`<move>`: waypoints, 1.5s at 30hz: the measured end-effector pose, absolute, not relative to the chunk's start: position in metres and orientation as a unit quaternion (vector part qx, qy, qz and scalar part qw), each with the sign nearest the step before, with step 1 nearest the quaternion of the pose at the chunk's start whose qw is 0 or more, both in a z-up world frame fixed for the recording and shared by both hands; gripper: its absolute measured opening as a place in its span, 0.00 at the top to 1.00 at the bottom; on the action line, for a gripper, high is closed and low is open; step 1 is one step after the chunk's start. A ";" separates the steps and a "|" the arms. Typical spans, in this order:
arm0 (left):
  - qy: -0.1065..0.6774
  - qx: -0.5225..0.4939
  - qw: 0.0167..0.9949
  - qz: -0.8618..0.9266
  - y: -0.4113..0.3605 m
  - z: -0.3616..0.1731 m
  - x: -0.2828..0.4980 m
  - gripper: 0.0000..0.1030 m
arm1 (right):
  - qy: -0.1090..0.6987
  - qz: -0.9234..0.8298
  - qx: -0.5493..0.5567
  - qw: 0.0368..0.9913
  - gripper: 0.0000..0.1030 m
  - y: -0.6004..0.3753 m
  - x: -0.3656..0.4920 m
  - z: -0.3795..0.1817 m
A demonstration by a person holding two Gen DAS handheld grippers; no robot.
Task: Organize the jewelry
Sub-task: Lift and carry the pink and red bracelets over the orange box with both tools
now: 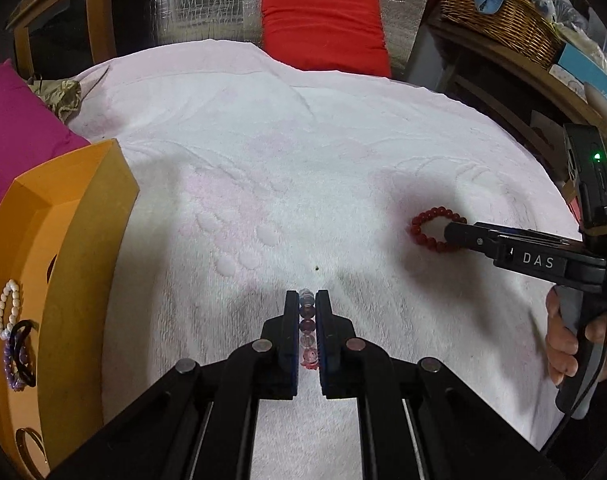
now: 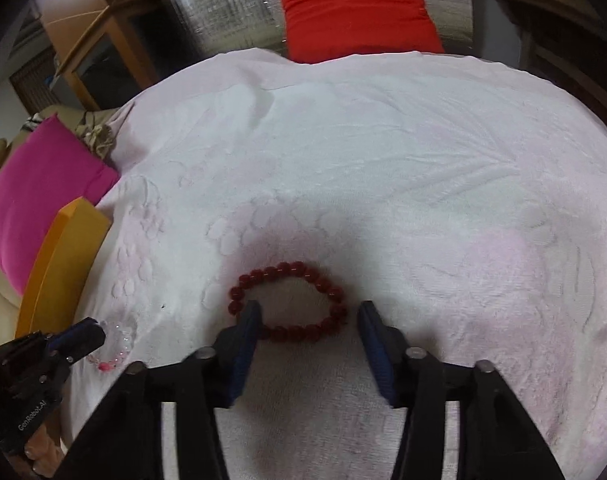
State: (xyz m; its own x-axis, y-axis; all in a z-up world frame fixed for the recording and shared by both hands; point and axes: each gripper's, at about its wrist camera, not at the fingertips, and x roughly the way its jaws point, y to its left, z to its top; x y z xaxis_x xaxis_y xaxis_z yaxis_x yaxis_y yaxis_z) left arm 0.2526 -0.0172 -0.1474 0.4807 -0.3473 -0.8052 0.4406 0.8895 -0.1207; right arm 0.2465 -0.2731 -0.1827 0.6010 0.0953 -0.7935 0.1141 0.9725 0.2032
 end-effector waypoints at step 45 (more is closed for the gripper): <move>0.390 0.052 0.904 -0.167 -0.009 -0.105 0.218 0.93 | 0.390 0.044 0.121 0.912 0.80 -0.265 0.208 -0.155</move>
